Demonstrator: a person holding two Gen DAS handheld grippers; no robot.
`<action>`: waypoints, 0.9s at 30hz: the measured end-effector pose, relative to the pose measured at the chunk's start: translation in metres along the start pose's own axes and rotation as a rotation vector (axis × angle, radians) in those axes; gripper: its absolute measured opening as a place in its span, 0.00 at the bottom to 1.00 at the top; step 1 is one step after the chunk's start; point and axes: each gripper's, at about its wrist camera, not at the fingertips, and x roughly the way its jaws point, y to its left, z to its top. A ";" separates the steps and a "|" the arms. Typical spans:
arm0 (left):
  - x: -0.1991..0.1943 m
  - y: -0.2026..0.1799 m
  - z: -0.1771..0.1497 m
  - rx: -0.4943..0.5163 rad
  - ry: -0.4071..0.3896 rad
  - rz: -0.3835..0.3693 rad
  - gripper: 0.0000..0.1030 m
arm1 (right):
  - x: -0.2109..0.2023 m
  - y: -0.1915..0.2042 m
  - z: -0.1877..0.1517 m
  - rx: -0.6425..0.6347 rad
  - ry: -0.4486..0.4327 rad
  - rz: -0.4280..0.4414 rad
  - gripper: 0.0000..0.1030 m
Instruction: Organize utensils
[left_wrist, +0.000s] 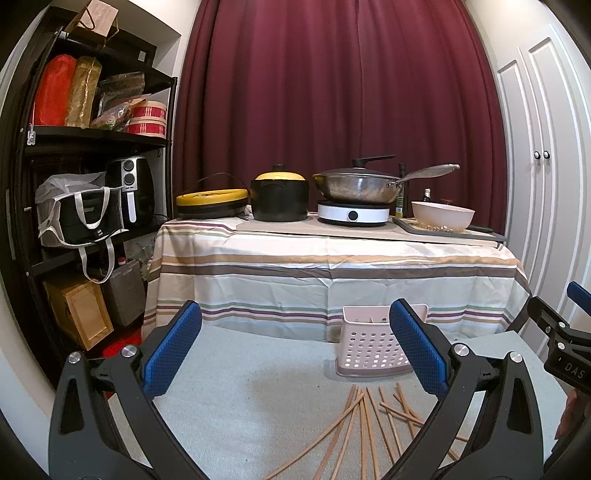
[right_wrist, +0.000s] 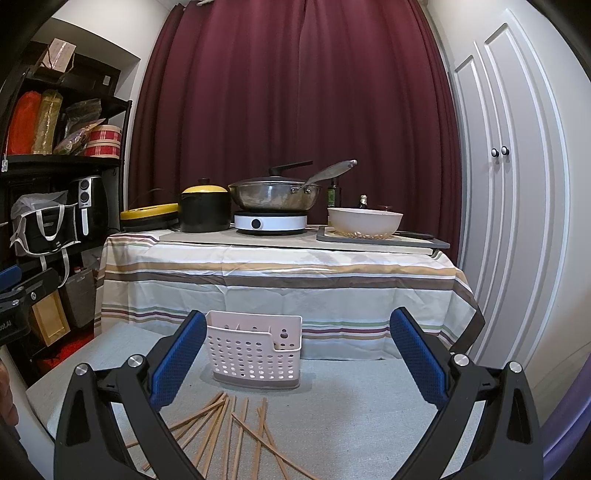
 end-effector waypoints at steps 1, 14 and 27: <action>0.000 0.000 0.000 0.000 0.000 0.000 0.96 | 0.000 0.001 0.000 -0.001 0.000 0.000 0.94; 0.000 0.001 -0.002 -0.001 -0.001 -0.002 0.96 | -0.001 0.002 -0.001 -0.002 -0.002 -0.001 0.94; 0.000 0.002 -0.003 -0.001 0.001 -0.006 0.96 | -0.002 0.010 -0.002 -0.008 -0.001 0.003 0.94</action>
